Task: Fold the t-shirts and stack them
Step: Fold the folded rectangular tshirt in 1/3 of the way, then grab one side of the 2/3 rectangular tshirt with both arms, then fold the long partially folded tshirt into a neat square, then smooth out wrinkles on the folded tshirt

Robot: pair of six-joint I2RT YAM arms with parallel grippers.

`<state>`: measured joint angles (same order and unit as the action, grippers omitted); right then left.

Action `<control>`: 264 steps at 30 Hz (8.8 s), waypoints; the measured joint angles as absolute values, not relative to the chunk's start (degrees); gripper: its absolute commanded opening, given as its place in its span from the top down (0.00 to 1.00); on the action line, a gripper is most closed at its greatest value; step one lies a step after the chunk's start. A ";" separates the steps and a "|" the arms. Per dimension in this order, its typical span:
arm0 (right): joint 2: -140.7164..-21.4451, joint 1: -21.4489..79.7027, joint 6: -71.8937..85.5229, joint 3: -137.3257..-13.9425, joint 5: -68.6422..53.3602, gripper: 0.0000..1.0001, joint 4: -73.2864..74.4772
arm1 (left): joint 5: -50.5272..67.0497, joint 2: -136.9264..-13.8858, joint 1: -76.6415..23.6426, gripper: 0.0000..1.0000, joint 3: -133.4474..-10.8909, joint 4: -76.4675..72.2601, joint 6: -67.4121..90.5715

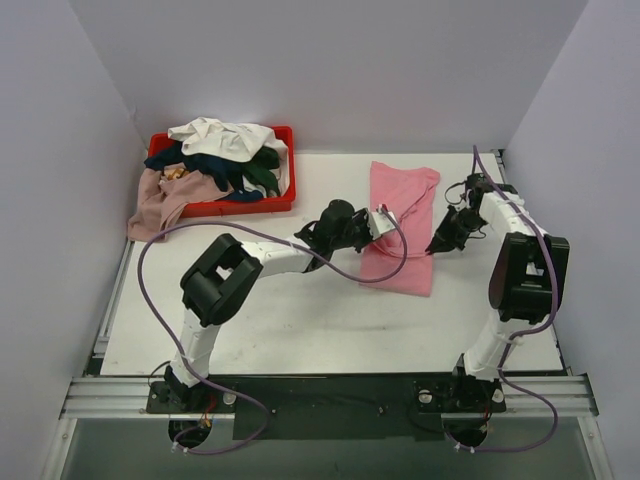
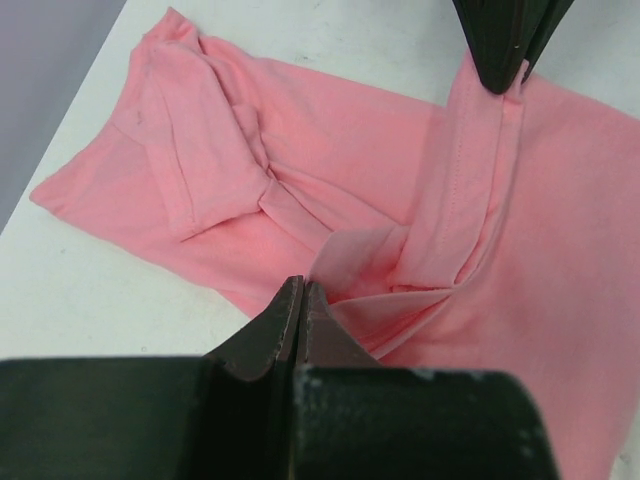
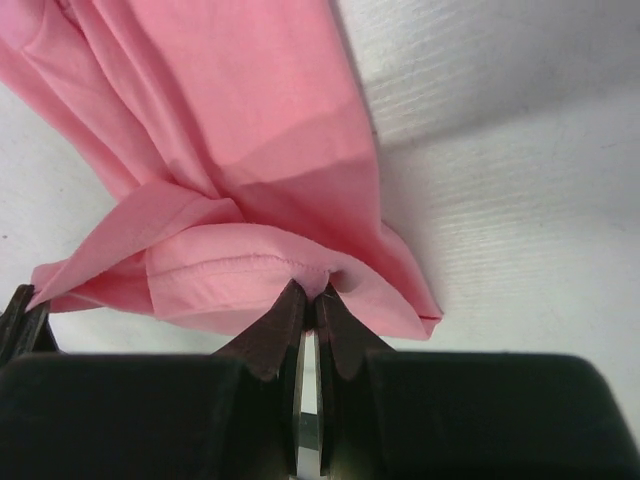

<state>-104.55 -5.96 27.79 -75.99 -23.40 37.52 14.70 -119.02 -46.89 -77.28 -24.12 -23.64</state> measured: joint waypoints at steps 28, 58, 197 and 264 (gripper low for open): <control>-97.17 -2.35 23.00 -71.61 -17.58 1.00 33.39 | 4.32 -124.75 -44.49 0.19 -90.50 -16.34 -24.88; -125.86 3.97 22.39 -102.56 -16.73 1.00 33.78 | 13.72 -116.64 -42.74 0.49 -84.93 -3.42 -21.69; -105.82 -3.70 23.92 -71.53 -29.52 1.00 33.08 | 39.40 -138.91 -35.46 0.88 -122.56 46.33 -13.67; -94.94 21.47 25.47 -54.78 -31.99 1.00 7.97 | 25.17 -124.03 -20.91 0.81 -91.68 29.78 3.53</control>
<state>-94.94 21.47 25.47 -54.78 -31.99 7.97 25.17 -124.03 -20.91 -91.68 29.78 3.53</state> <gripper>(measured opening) 0.001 0.099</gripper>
